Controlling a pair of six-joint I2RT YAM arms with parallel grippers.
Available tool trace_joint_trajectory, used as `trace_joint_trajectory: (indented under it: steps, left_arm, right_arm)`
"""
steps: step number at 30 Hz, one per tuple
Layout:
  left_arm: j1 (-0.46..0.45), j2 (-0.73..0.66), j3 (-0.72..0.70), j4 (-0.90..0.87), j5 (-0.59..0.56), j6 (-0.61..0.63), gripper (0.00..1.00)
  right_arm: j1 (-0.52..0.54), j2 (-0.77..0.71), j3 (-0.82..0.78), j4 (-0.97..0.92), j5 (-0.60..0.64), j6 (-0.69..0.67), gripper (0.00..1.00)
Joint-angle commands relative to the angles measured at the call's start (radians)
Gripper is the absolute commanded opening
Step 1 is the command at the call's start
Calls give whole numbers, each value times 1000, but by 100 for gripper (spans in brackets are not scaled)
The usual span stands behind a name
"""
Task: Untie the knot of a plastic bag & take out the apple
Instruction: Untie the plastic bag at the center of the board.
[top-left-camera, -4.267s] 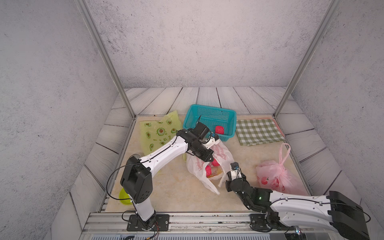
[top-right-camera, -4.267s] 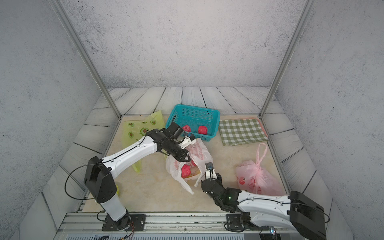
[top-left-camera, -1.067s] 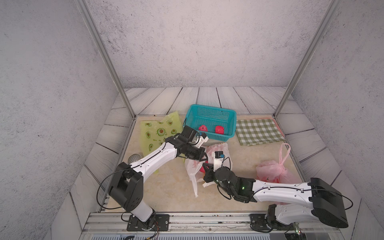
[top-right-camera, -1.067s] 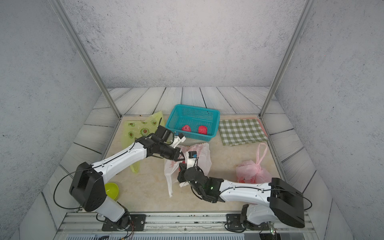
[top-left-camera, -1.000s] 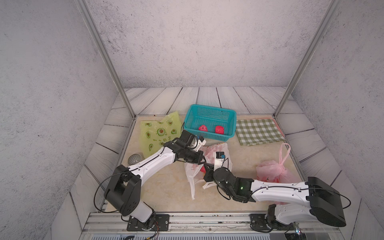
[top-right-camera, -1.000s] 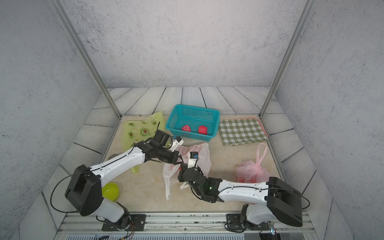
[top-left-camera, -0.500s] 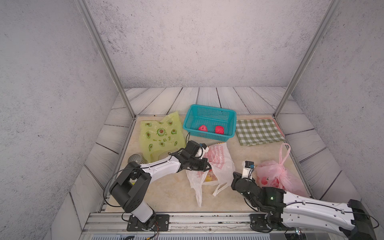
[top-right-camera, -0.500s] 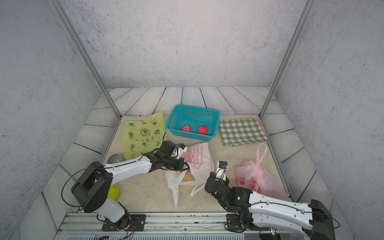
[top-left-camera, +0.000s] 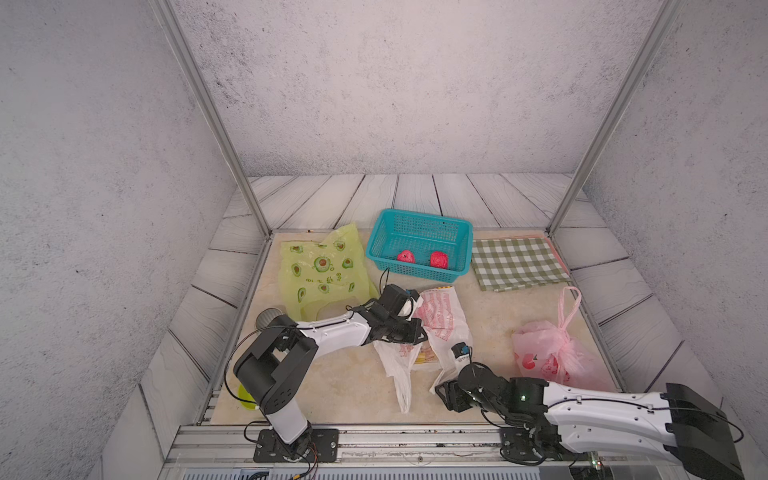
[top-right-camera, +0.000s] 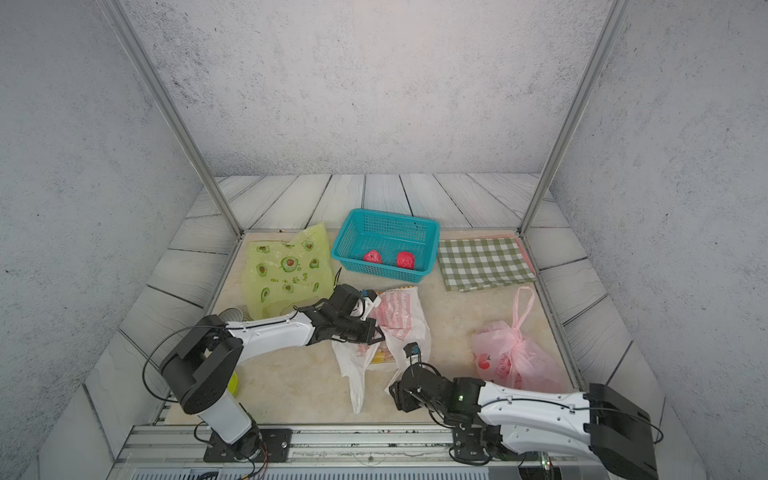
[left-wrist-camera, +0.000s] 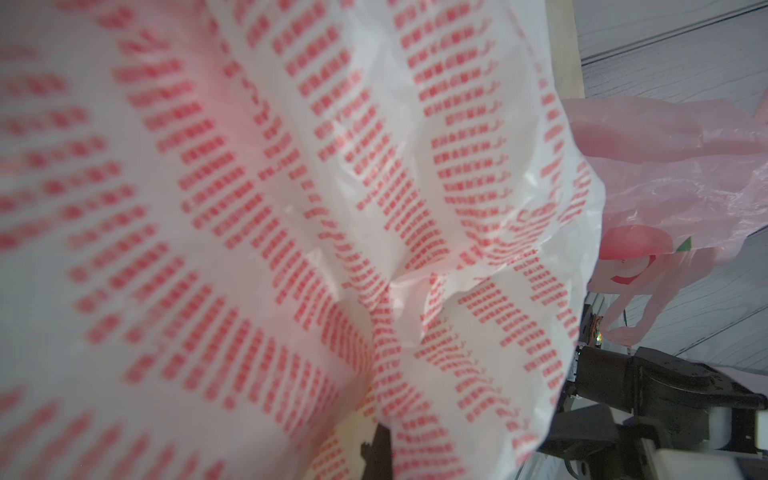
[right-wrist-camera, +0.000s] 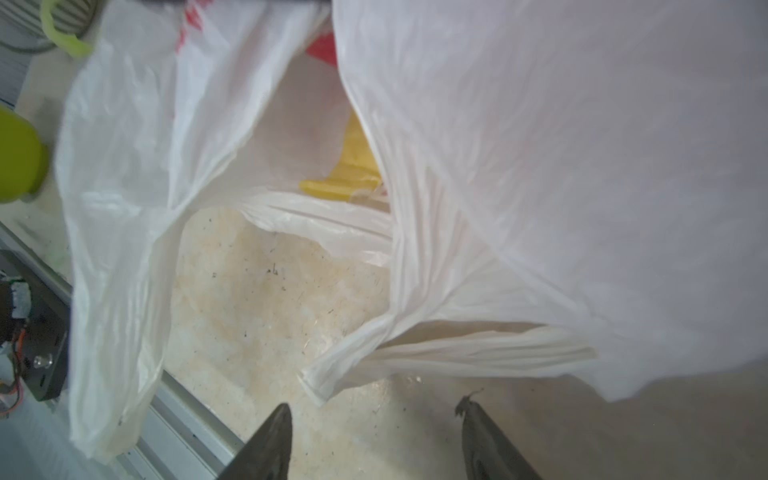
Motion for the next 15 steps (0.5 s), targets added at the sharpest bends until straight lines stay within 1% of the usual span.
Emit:
trace_joint_trajectory:
  steps: [1,3,5,7,10,12,13,15]
  left_arm:
    - [-7,8,17,10,-13,-4,0]
    - [-8,7,10,13,-14,-6,0]
    - [-7,7,5,17,-14,-7,0]
    - [-8,5,4,17,-16,-6,0]
    - [-8,3,8,12,-15,-3,0]
    - [-8,1,13,-1,-16,2,0]
    - [-8,-2,12,-6,-17,3,0]
    - [-8,-8,10,-11,-16,8,0]
  right_arm:
    - [14,57,41,76,-29,25,66]
    - [28,83,63,64,28,32,67]
    - [50,103,94,11,98,46,67]
    - [99,120,134,-55,187,25,70]
    - [182,133,212,-206,315,-33,73]
    - [221,126,251,-326,416,-34,75]
    - [224,120,260,-389,458,-14,77]
    - [222,111,257,-444,505,3,80]
